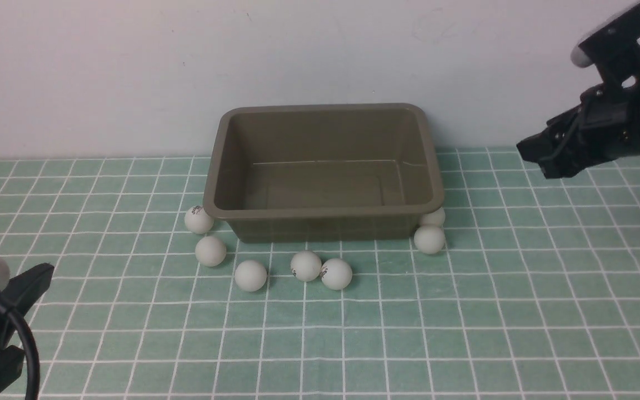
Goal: Put the table tennis balls in the box on the green coffee tablecloth.
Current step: 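Reach for and grasp a ping pong ball on the table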
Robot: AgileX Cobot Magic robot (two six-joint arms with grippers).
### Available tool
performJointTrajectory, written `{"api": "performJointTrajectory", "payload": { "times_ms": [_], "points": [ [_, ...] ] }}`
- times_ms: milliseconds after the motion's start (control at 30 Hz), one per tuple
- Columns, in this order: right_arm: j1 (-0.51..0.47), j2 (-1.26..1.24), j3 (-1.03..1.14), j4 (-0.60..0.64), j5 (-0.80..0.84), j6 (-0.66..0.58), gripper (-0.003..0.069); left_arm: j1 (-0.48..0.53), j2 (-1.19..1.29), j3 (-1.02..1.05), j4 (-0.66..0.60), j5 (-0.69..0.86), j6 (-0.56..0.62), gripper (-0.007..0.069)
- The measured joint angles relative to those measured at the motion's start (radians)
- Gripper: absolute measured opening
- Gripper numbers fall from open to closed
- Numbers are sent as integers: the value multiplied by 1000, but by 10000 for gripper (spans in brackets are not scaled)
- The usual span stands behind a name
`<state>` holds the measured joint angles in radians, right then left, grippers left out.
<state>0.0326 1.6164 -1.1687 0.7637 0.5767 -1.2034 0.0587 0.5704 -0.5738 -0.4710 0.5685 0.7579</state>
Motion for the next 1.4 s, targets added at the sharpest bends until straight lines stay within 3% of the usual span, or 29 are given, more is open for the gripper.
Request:
{"api": "performJointTrajectory", "payload": {
  "times_ms": [33,100,300,367,467,700,1067,1233,1400],
  "points": [
    [0,12,0,20,-8,-88,385,0,0,0,-1,0,0,492],
    [0,19,0,36,-8,-135,385,0,0,0,-1,0,0,492],
    [0,105,0,351,23,-447,385,0,0,0,-1,0,0,492],
    [0,148,0,473,62,-519,385,0,0,0,-1,0,0,492],
    [0,201,0,541,65,-563,385,0,0,0,-1,4,0,492],
    [0,303,-1,590,-22,-571,385,0,0,0,-1,6,0,492],
    [0,331,-2,676,54,-551,385,0,0,0,-1,8,0,492],
    [-42,331,-2,652,176,-479,385,0,0,0,-1,30,0,492],
    [-58,331,-4,532,302,-431,385,0,0,0,-1,32,0,492]
  ]
}}
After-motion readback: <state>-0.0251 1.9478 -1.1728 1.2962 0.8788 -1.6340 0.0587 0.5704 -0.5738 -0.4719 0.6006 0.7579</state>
